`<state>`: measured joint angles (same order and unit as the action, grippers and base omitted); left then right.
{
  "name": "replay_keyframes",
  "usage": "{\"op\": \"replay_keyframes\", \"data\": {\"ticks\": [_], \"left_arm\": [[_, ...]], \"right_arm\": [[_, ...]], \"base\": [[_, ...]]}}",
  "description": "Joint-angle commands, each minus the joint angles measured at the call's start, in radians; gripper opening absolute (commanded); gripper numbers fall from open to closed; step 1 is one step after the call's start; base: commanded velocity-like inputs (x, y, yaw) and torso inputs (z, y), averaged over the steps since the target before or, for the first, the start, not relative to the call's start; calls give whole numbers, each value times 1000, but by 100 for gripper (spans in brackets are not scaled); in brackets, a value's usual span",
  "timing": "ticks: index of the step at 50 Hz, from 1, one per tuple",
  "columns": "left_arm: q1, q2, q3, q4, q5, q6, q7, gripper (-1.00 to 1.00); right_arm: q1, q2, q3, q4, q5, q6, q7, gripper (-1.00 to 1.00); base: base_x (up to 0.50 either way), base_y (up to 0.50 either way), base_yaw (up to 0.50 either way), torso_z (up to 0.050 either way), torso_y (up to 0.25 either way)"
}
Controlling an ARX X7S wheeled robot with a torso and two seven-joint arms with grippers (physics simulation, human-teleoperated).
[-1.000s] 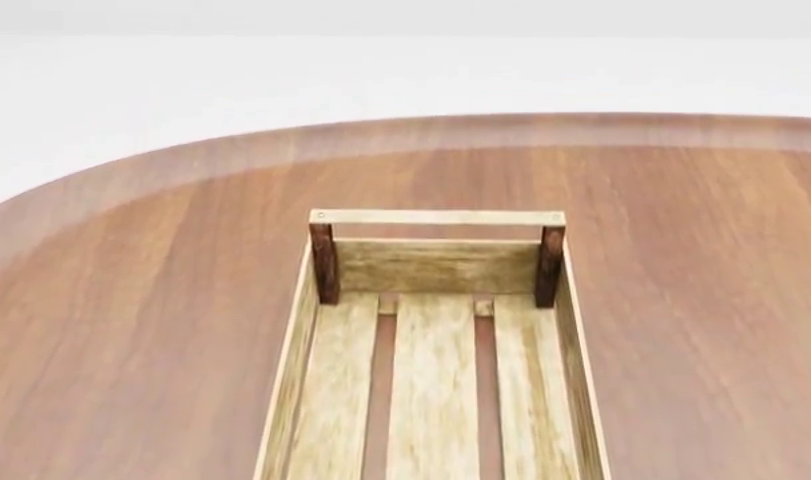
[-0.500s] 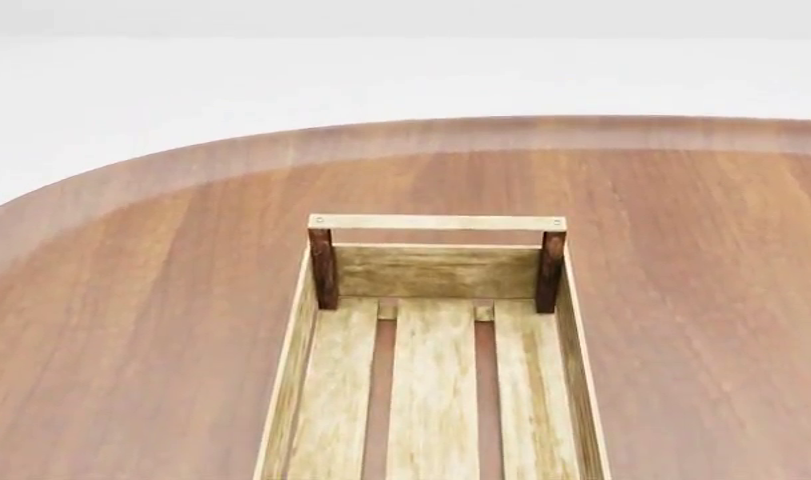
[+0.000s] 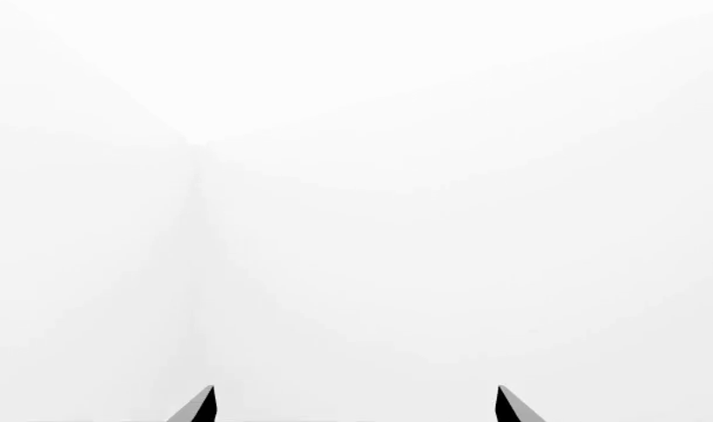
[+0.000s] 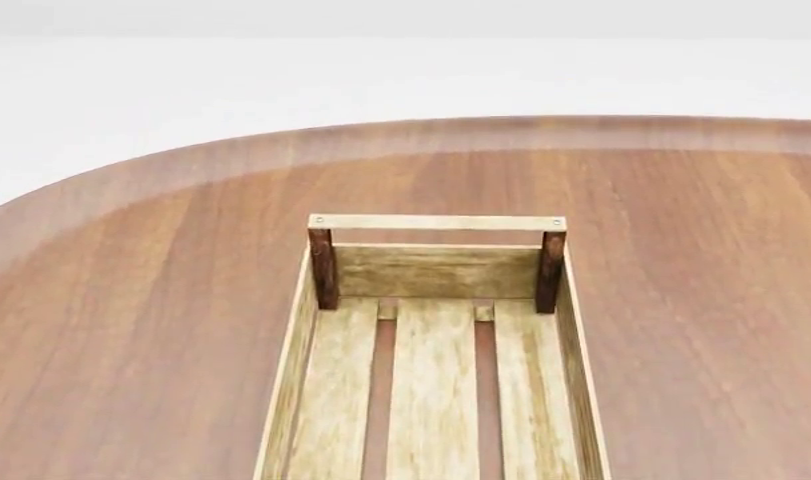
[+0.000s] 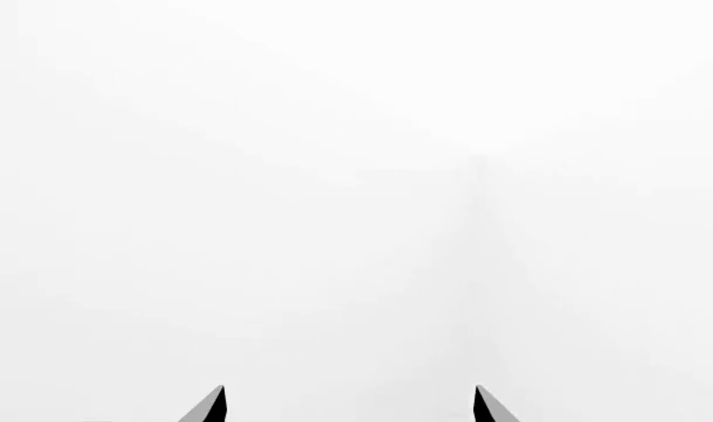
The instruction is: Pick up the cream cheese and put it in the tray.
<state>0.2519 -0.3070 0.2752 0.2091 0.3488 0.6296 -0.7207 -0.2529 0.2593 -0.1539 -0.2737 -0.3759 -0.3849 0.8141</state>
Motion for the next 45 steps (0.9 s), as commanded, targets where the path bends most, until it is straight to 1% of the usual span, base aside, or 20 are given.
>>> {"op": "replay_keyframes", "data": {"ticks": [1,6,13,24,31,34,37,45], "left_arm": [[0,-9,-4,3,-15,-2,-7,100],[-6,-10,-2,-2,-21,-7,-7,100],[-12,-9,3,-6,-22,-13,-8,100],[-17,-11,8,-10,-26,-21,-9,100],[-22,-13,10,-13,-32,-25,-10,100],[-22,-15,12,-13,-36,-25,-10,100],[-23,-16,13,-15,-35,-26,-11,100],[-21,-19,14,-12,-33,-28,-15,100]], "right_arm": [[-31,5,120,-38,68,52,61,100],[-59,9,186,-57,97,72,94,100],[-82,4,297,-34,224,64,153,100],[-100,0,411,-3,356,100,197,100],[-127,5,495,26,516,83,190,100],[-135,6,518,38,545,93,195,100],[-146,9,544,68,597,63,180,100],[-140,9,565,129,662,43,160,100]], "base": [[0,0,0,0,0],[0,0,0,0,0],[0,0,0,0,0],[0,0,0,0,0],[0,0,0,0,0],[0,0,0,0,0],[0,0,0,0,0],[0,0,0,0,0]]}}
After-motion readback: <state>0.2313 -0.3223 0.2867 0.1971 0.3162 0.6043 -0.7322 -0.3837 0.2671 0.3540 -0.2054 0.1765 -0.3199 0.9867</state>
